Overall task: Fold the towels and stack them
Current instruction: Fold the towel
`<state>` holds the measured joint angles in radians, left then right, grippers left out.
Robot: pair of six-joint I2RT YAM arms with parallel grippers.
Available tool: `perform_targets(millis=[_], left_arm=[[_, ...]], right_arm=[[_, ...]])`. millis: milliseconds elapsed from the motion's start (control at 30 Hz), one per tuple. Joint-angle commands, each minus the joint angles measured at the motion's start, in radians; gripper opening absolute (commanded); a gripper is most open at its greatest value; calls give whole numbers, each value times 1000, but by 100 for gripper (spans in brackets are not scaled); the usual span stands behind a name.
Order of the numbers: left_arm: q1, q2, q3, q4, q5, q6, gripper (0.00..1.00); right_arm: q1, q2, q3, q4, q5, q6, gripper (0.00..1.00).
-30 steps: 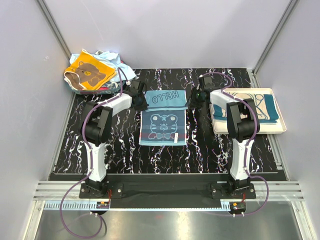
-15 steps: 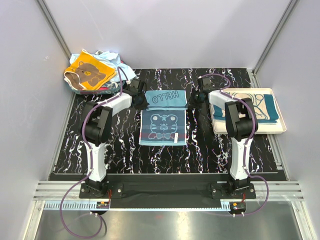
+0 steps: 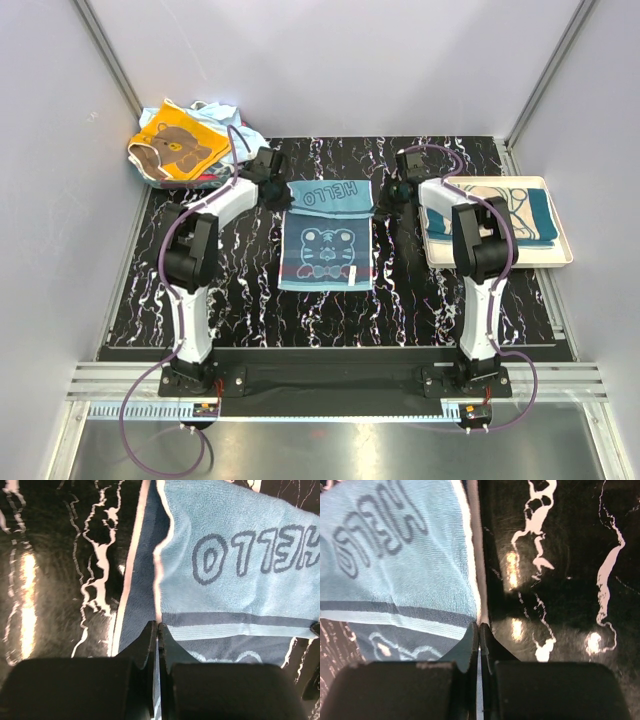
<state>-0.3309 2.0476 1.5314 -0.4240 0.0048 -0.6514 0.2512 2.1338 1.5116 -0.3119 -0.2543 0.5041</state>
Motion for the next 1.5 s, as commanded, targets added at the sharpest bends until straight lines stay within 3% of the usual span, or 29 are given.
perform_targets(millis=[0, 267, 867, 1467], left_arm=[[10, -105, 33, -28, 9, 10, 0], [9, -233, -59, -22, 12, 9, 0], [-17, -510, -464, 97, 46, -19, 0], [-89, -636, -544, 70, 24, -14, 0]], right_arm=[[13, -124, 15, -1, -22, 8, 0], [13, -251, -71, 10, -53, 25, 0], [86, -486, -384, 62, -28, 54, 0], [106, -630, -501, 56, 6, 57, 0]])
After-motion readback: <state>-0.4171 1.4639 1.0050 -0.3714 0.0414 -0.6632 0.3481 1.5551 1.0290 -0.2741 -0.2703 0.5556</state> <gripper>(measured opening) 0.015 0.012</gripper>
